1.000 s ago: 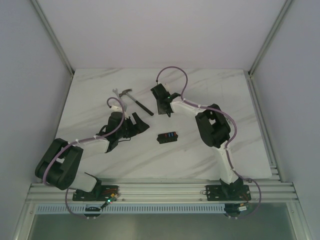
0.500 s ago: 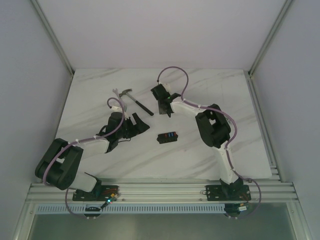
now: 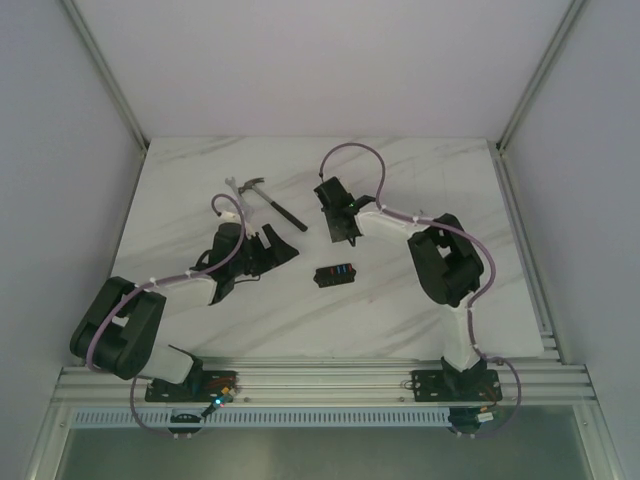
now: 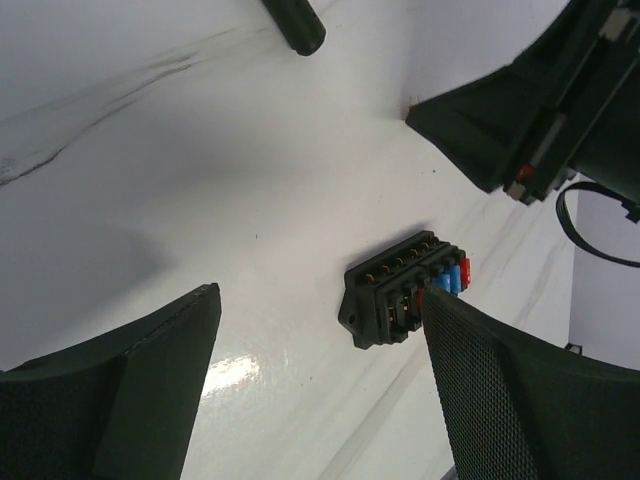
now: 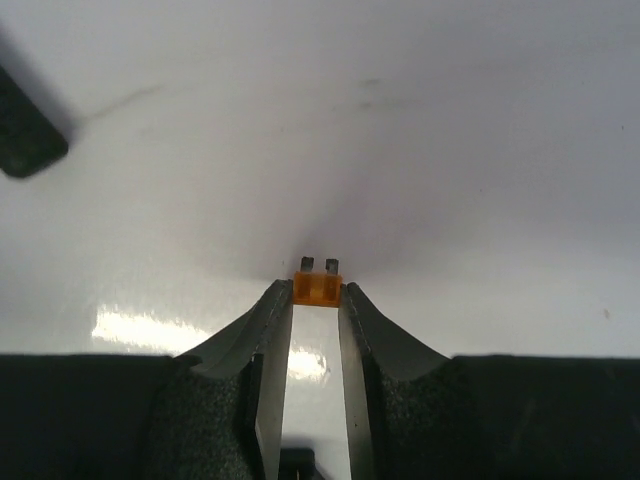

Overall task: Snap on the fuse box
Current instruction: Pick up the fuse from the center of the board.

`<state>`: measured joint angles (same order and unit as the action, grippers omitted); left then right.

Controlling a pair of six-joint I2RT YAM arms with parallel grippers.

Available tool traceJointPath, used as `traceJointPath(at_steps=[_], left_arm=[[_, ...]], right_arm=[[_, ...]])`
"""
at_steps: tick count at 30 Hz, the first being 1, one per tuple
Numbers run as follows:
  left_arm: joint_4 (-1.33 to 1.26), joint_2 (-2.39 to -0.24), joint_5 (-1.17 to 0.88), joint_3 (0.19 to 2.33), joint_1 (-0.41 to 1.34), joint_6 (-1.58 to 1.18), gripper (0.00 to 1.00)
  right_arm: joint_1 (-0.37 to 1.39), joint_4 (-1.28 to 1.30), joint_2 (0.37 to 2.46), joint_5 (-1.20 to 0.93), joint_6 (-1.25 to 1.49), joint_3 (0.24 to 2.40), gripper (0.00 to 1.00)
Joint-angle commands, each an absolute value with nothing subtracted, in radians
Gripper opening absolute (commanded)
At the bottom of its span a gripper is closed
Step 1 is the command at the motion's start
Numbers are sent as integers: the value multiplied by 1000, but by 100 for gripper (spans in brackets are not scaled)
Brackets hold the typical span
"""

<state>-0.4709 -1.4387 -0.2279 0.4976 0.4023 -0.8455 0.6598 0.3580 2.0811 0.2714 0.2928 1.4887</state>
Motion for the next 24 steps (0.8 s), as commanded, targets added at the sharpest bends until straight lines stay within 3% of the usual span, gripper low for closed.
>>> traceJointPath(at_steps=[1, 12, 24], left_arm=[[-496, -1431, -268, 523, 392, -853, 90], [-494, -1486, -310, 574, 388, -871, 88], [-589, -1659, -447, 685, 349, -981, 77]], right_arm=[[657, 351, 1993, 209, 182, 1432, 26], [660, 320, 1958, 101, 64, 1369, 24], [678, 181, 1871, -115, 11, 1289, 25]])
